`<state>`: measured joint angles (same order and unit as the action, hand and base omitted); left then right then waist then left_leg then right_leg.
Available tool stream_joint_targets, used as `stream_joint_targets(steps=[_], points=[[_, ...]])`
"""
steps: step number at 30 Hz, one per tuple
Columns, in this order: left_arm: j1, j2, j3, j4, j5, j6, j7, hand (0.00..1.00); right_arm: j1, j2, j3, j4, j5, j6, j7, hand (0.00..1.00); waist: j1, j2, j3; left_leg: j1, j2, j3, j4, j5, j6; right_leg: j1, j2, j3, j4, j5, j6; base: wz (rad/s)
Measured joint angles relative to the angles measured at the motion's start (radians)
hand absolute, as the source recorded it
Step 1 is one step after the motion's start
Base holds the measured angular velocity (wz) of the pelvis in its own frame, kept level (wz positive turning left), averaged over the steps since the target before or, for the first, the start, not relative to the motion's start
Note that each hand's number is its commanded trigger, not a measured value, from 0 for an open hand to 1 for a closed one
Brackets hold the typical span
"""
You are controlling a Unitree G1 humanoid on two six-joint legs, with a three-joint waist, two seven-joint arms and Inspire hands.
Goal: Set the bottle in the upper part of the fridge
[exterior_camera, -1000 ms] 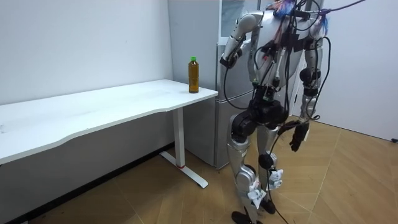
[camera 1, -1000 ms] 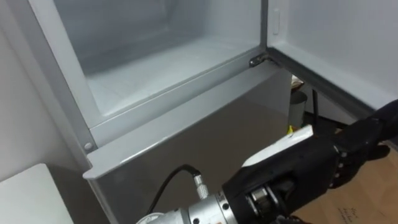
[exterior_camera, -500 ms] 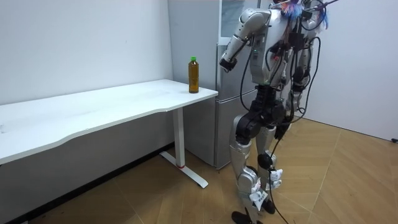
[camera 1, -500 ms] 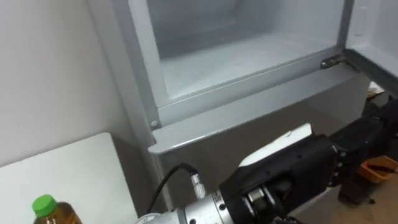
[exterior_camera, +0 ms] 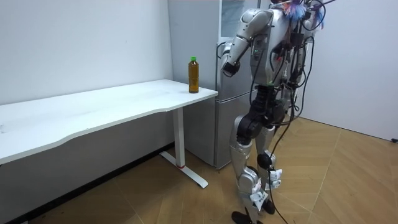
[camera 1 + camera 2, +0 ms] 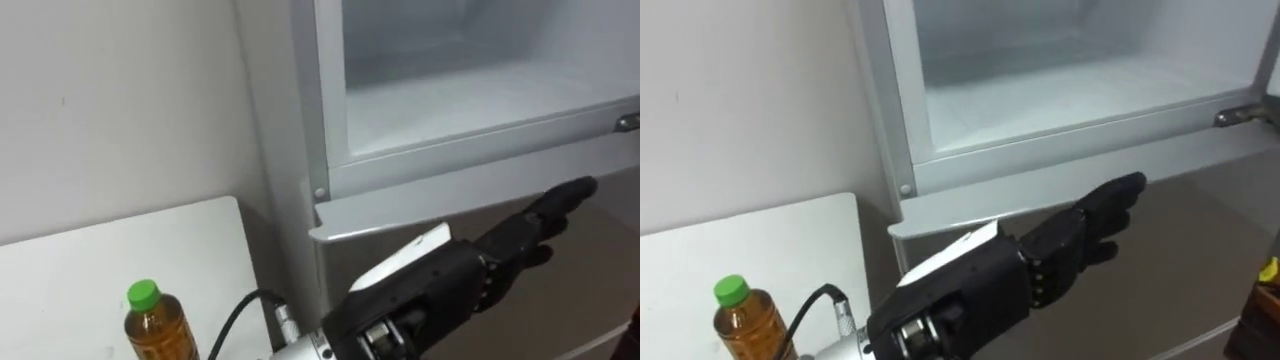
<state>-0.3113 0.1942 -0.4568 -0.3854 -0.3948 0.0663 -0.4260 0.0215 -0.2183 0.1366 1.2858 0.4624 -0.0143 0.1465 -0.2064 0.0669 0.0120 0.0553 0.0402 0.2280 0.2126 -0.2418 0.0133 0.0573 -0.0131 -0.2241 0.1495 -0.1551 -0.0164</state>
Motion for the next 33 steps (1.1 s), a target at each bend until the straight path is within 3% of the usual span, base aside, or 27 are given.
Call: stream_joint_targets(steps=[4,8,13,16,20,23,30,33], points=[[0.019,0.005,0.036,-0.048,0.015,-0.001,0.001,0.00,0.005,-0.001,0.000,0.003,-0.001,-0.006,0.012,0.00,0.023,-0.003,-0.0001,0.004,-0.002,-0.017,0.001,0.003,0.002,0.007,-0.003,-0.005,0.000,-0.001,0.002,0.06],[0.055,0.012,0.083,-0.084,0.016,-0.002,0.004,0.00,0.014,0.002,-0.001,0.003,0.000,-0.010,0.029,0.00,0.030,-0.010,-0.0071,0.008,-0.002,-0.020,0.008,0.003,0.002,0.016,-0.004,-0.004,0.000,-0.006,0.002,0.04],[0.072,0.016,0.136,-0.118,0.035,-0.013,0.032,0.00,0.021,0.003,-0.005,0.012,-0.014,-0.021,0.015,0.00,0.056,-0.010,-0.0086,0.014,-0.002,-0.028,0.010,0.003,0.002,0.027,-0.004,-0.014,0.001,-0.006,0.002,0.03],[0.108,0.011,0.202,-0.140,0.052,-0.025,0.071,0.00,0.025,0.006,-0.022,0.038,-0.035,-0.032,0.006,0.00,0.077,-0.011,-0.0080,0.027,-0.002,-0.034,0.008,0.003,0.001,0.046,-0.004,-0.021,-0.002,-0.010,0.001,0.08],[0.140,0.012,0.307,-0.174,0.054,-0.066,0.134,0.00,0.040,0.011,-0.052,0.043,-0.045,-0.041,0.005,0.00,0.105,-0.014,-0.0084,0.028,-0.004,-0.048,0.008,0.004,-0.001,0.049,-0.004,-0.028,-0.001,-0.013,0.000,0.11],[0.169,0.011,0.373,-0.212,0.076,-0.075,0.178,0.00,0.046,0.019,-0.081,0.043,-0.066,-0.050,0.006,0.00,0.117,-0.016,-0.0087,0.027,-0.012,-0.078,0.009,0.005,-0.001,0.052,-0.004,-0.028,-0.002,-0.015,0.000,0.09],[0.173,0.008,0.541,-0.237,0.072,-0.132,0.292,0.00,0.056,0.027,-0.093,0.072,-0.040,-0.060,0.006,0.00,0.156,-0.025,-0.0094,0.044,-0.016,-0.099,0.009,0.005,-0.001,0.076,-0.007,-0.033,0.001,-0.023,0.001,0.03],[0.193,0.007,0.622,-0.237,0.072,-0.154,0.338,0.00,0.071,0.031,-0.116,0.066,-0.042,-0.060,0.009,0.00,0.168,-0.029,-0.0089,0.045,-0.020,-0.118,0.010,0.005,-0.001,0.087,-0.013,-0.056,0.001,-0.029,0.004,0.21]])
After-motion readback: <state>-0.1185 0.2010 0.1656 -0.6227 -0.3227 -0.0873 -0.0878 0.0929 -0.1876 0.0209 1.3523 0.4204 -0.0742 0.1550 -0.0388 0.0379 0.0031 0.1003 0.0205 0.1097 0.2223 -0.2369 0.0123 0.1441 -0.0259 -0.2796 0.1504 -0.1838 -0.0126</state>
